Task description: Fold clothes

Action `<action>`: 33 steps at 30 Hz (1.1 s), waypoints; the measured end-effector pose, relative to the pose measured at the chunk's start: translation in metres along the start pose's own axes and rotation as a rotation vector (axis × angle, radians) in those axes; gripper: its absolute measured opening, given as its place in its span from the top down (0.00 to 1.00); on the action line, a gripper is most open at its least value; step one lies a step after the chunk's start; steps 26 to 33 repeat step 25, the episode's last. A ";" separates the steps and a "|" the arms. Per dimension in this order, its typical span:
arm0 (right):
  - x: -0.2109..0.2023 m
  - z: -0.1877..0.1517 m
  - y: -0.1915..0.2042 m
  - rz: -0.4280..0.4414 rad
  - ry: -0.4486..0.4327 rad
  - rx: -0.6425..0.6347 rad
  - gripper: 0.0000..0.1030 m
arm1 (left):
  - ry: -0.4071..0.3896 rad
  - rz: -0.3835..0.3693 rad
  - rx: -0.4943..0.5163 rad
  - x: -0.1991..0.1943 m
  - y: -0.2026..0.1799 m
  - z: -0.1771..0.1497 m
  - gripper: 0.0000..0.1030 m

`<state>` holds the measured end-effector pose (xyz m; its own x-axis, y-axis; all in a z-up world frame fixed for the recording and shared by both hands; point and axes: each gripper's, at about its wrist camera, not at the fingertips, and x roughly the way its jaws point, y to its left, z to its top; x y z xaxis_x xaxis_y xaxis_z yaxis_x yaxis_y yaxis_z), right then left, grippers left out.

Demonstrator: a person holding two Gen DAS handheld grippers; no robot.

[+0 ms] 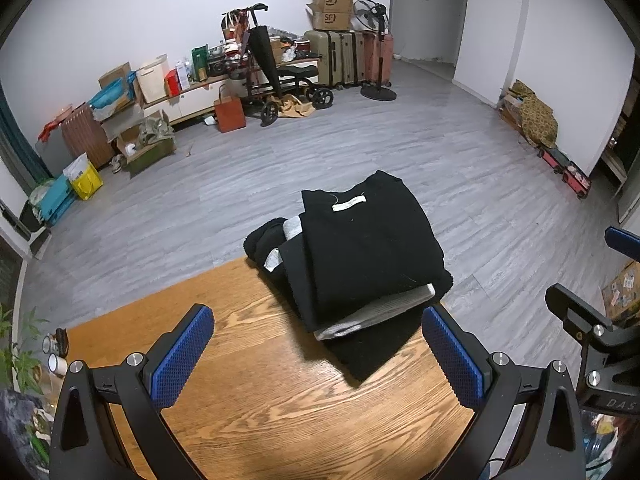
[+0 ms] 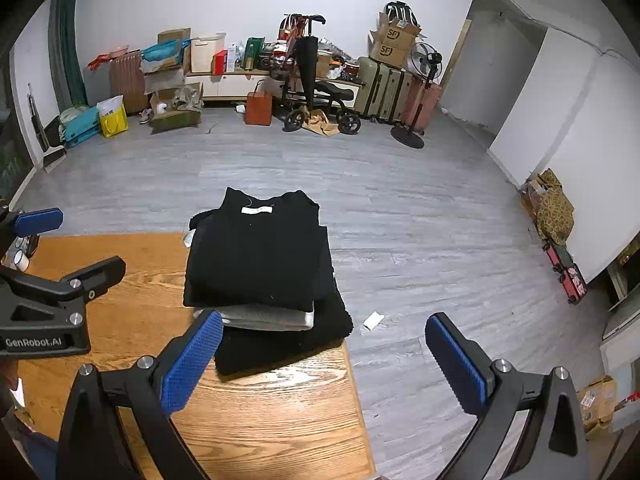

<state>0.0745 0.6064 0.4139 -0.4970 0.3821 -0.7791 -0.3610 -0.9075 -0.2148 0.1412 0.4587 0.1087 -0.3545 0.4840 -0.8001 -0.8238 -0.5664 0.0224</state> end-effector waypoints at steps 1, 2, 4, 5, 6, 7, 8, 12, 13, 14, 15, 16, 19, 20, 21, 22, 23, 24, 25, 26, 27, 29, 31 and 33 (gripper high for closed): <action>0.001 0.000 0.000 0.000 0.002 -0.003 0.00 | 0.001 0.001 -0.001 0.000 0.000 0.000 0.00; 0.001 0.000 0.001 -0.001 0.003 -0.004 0.00 | 0.001 0.001 0.000 0.001 0.000 0.000 0.00; 0.001 0.000 0.001 -0.004 0.005 -0.007 0.00 | 0.002 0.002 0.004 0.001 -0.001 0.000 0.00; 0.002 0.000 0.001 -0.004 0.005 -0.007 0.00 | 0.003 0.002 0.006 0.001 -0.001 -0.001 0.00; 0.002 0.001 0.001 -0.004 0.006 -0.008 0.00 | 0.003 0.002 0.006 0.001 -0.001 -0.001 0.00; 0.003 0.001 0.002 -0.004 0.006 -0.008 0.00 | 0.003 0.002 0.005 0.002 -0.001 -0.001 0.00; 0.003 0.002 0.001 -0.003 0.005 -0.008 0.00 | 0.003 0.001 0.004 0.002 -0.001 0.000 0.00; 0.004 0.003 0.000 -0.005 0.003 -0.010 0.00 | 0.000 -0.007 0.009 0.002 -0.003 -0.001 0.00; 0.004 0.003 0.000 -0.005 0.003 -0.009 0.00 | -0.001 -0.007 0.011 0.002 -0.004 -0.001 0.00; 0.005 0.002 0.000 -0.005 0.004 -0.008 0.00 | 0.000 -0.007 0.011 0.003 -0.005 -0.001 0.00; 0.005 0.002 0.000 -0.006 0.005 -0.007 0.00 | 0.001 -0.009 0.013 0.003 -0.005 -0.001 0.00; 0.006 0.002 0.000 -0.006 0.005 -0.007 0.00 | 0.001 -0.009 0.016 0.003 -0.006 -0.001 0.00; 0.007 0.001 0.000 -0.007 0.008 -0.007 0.00 | 0.000 -0.008 0.020 0.003 -0.007 -0.002 0.00; 0.007 0.001 0.000 -0.008 0.008 -0.008 0.00 | -0.001 -0.009 0.020 0.003 -0.007 -0.002 0.00; 0.007 0.000 0.000 -0.009 0.009 -0.008 0.00 | -0.001 -0.009 0.020 0.003 -0.007 -0.002 0.00; 0.006 -0.001 0.000 -0.010 0.009 -0.008 0.00 | 0.000 -0.008 0.018 0.003 -0.007 -0.001 0.00; 0.006 -0.001 0.000 -0.010 0.008 -0.007 0.00 | 0.000 -0.007 0.019 0.003 -0.007 -0.001 0.00; 0.006 -0.001 -0.001 -0.010 0.008 -0.007 0.00 | -0.002 -0.006 0.021 0.003 -0.007 -0.001 0.00; 0.006 -0.001 -0.001 -0.010 0.007 -0.006 0.00 | -0.004 -0.005 0.022 0.002 -0.008 -0.001 0.00; 0.006 -0.001 -0.001 -0.010 0.007 -0.006 0.00 | -0.004 -0.005 0.022 0.002 -0.008 -0.001 0.00; 0.006 -0.001 -0.001 -0.010 0.007 -0.006 0.00 | -0.004 -0.005 0.022 0.002 -0.008 -0.001 0.00; 0.006 -0.001 -0.001 -0.010 0.007 -0.006 0.00 | -0.004 -0.005 0.022 0.002 -0.008 -0.001 0.00; 0.006 -0.001 -0.001 -0.010 0.007 -0.006 0.00 | -0.004 -0.005 0.022 0.002 -0.008 -0.001 0.00; 0.006 -0.001 -0.001 -0.010 0.007 -0.006 0.00 | -0.004 -0.005 0.022 0.002 -0.008 -0.001 0.00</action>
